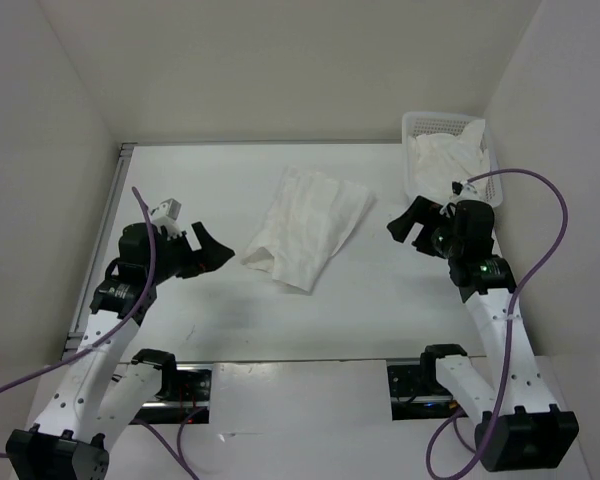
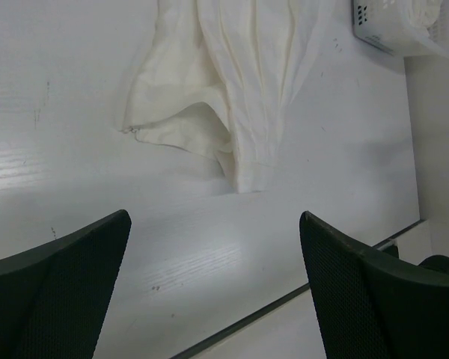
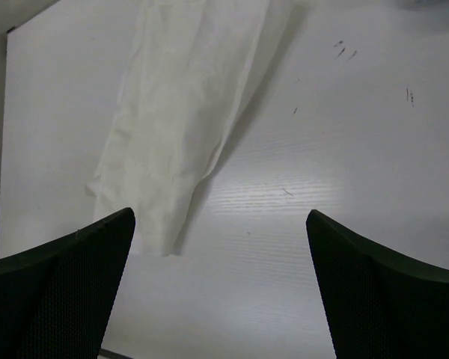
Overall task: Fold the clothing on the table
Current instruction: Flatten the skirt out
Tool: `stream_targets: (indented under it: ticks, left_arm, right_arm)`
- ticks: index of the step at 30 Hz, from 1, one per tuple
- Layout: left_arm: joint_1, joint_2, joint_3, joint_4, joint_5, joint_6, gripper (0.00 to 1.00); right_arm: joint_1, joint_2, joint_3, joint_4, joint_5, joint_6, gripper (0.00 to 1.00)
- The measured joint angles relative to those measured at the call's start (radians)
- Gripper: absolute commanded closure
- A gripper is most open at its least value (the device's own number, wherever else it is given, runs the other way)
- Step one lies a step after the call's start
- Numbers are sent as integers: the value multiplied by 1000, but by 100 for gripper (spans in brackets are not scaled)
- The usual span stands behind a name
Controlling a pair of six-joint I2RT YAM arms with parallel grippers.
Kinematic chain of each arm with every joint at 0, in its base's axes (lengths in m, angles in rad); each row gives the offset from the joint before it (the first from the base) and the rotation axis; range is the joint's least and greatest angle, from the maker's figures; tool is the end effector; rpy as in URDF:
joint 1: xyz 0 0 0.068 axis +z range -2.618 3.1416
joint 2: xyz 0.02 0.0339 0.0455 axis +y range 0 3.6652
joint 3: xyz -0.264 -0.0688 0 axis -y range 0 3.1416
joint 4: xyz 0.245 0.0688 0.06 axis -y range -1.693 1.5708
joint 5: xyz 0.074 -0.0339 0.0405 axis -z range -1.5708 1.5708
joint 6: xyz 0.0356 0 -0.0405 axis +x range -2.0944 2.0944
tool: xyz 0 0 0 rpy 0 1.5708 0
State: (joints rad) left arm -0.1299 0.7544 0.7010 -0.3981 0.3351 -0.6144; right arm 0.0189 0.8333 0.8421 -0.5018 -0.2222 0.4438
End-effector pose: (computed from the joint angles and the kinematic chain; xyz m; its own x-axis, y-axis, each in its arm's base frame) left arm 0.1693 -0.0339 0.2942 -0.5932 -0.4715 -0.6525 0.0903 0.7664 -0.6359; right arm 0.1825 0.0113 0.3196 -0.5186 0.4091 -0.7508 0.0112 0.8813 0.4724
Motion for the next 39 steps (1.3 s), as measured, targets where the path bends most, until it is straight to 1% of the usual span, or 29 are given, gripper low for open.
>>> stream_targets:
  ticks: [3, 5, 6, 8, 9, 10, 14, 17, 18, 19, 20, 21, 22, 27, 31, 32, 36, 39]
  left_arm:
    - [-19, 6, -2, 14, -24, -18, 0]
    - [-47, 42, -1, 27, -62, -22, 0]
    - [-58, 71, 1, 33, -79, -21, 7]
    - [-64, 137, 17, 39, -87, -17, 15]
    - [-64, 191, 41, 45, -84, -16, 19]
    - [-68, 257, 68, 55, -79, -15, 21]
    - [-127, 500, 229, 66, -102, 15, 13]
    - [-195, 643, 336, 60, -187, 48, 13]
    - [-214, 678, 354, 61, -220, 60, 15]
    - [-250, 739, 364, 53, -291, 69, 23]
    - [-262, 760, 364, 40, -321, 72, 29]
    - [-274, 773, 364, 33, -354, 79, 38]
    - [-285, 785, 364, 29, -386, 84, 40]
    - [-333, 795, 375, -20, -536, 123, 41]
    - [-350, 826, 393, -79, -595, 139, 41]
    - [-356, 845, 393, -91, -615, 136, 46]
    - [-389, 921, 386, -122, -653, 109, 48]
    - [-403, 932, 376, -121, -653, 101, 48]
  right_arm:
    - [0, 40, 0, -1, -4, -1, 0]
    - [0, 42, -1, 0, -7, -1, 0]
    - [0, 40, -1, 0, -11, -1, 0]
    - [0, 39, -1, 0, -18, -2, 0]
    - [0, 38, -1, 0, -20, -2, 0]
    - [0, 37, -1, 0, -23, -3, 0]
    - [1, 21, -1, 0, -26, -5, 0]
    - [1, 7, -1, 0, -25, -5, 0]
    - [4, 5, -1, 0, -25, -6, 0]
    - [7, 5, -1, 0, -25, -7, 0]
    - [8, 5, -1, 0, -25, -8, 0]
    - [8, 5, -1, 0, -25, -8, 0]
    - [8, 4, -1, 0, -25, -8, 0]
    - [8, -1, -1, 0, -25, -8, 0]
    - [8, 0, -1, 0, -27, -8, 0]
    - [8, 1, -1, 0, -28, -8, 0]
    - [8, 10, -1, 0, -31, -8, 0]
    - [8, 12, -1, 0, -36, -8, 0]
